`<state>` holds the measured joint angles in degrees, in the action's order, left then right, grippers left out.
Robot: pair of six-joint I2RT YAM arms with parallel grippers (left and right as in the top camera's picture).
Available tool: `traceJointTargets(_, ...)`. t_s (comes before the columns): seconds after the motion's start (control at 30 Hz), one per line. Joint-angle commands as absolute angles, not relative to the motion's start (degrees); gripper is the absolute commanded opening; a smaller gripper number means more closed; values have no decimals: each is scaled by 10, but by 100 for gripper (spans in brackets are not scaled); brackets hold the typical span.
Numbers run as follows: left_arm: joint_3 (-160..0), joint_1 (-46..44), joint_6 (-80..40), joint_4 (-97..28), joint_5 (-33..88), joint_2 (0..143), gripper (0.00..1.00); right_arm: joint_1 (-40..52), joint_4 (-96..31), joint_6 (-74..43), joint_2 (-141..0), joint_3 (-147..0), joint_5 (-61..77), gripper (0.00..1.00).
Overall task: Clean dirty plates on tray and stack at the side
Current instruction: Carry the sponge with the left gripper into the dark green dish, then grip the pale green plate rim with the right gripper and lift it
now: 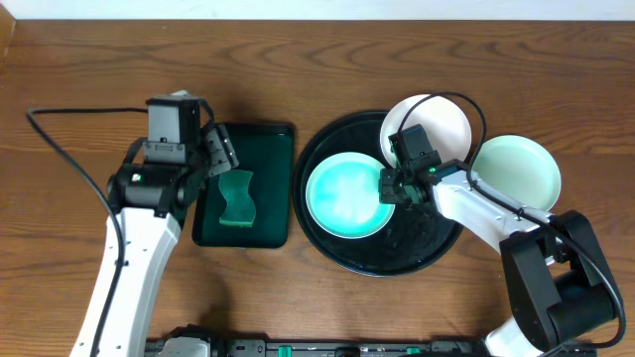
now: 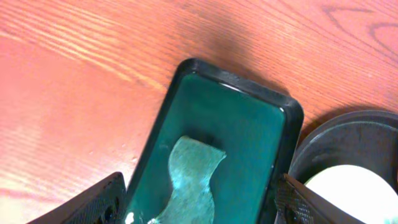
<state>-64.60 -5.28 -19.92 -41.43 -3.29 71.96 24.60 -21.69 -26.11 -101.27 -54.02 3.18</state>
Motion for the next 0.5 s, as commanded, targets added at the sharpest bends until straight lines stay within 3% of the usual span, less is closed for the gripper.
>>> traceJointTargets(0.0,-654,-50,-208,-419,-52,714,77,251,-225,-261,-1030,-542,46,1)
traceJointTargets(0.47,-652,-50,-208,-420,-52,715,77,246,-422,-254,-1022,-674,71,1)
